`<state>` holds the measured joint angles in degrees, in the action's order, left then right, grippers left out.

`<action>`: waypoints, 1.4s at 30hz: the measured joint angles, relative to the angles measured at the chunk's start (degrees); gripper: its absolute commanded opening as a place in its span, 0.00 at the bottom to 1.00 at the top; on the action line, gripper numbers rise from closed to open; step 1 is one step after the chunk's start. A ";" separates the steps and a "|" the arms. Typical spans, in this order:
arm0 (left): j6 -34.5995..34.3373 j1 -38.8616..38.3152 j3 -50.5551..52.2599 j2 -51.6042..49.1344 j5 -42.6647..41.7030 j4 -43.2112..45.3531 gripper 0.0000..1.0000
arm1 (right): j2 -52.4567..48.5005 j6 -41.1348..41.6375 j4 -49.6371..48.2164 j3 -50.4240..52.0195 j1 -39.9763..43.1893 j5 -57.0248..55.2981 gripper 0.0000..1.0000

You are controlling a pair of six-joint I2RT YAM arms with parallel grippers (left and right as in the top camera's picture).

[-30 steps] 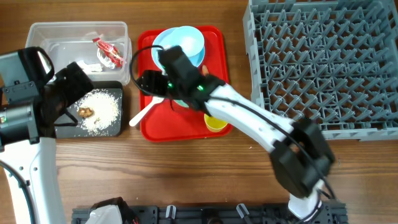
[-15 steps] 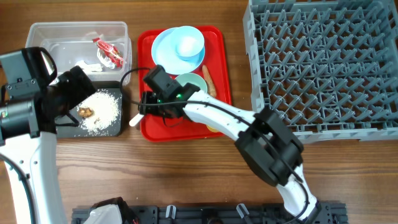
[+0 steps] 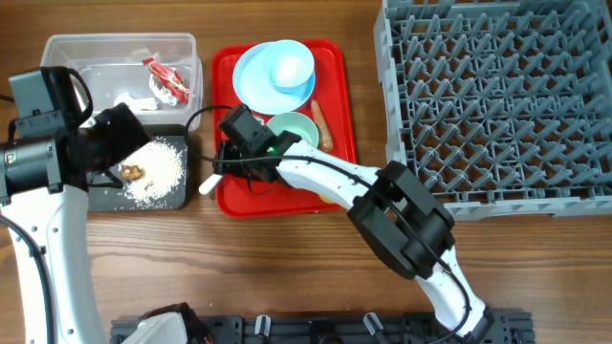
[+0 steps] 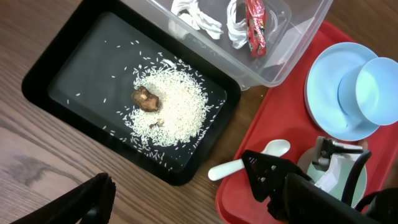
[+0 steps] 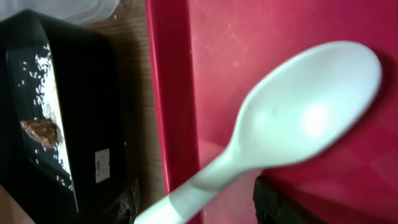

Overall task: Sort waste into correct bins and load items into the dishwasher rack
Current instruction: 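Reach the right gripper to the white spoon and grasp it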

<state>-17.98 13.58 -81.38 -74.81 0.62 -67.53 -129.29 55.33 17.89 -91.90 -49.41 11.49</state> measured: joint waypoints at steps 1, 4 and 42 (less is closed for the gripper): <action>0.00 0.00 0.00 0.00 0.00 0.00 0.88 | -0.28 0.11 -0.17 -0.24 0.00 -0.13 0.51; 0.00 0.00 0.00 0.00 0.00 0.00 0.88 | -0.83 0.17 -0.39 -0.63 0.00 -0.22 0.47; 0.00 0.00 0.00 0.00 0.00 -0.24 0.92 | 0.37 -17.42 11.32 -1.51 4.76 6.05 0.04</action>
<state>-17.98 13.58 -81.38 -74.81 0.62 -67.77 -128.92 37.91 29.21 -93.41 -44.64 17.54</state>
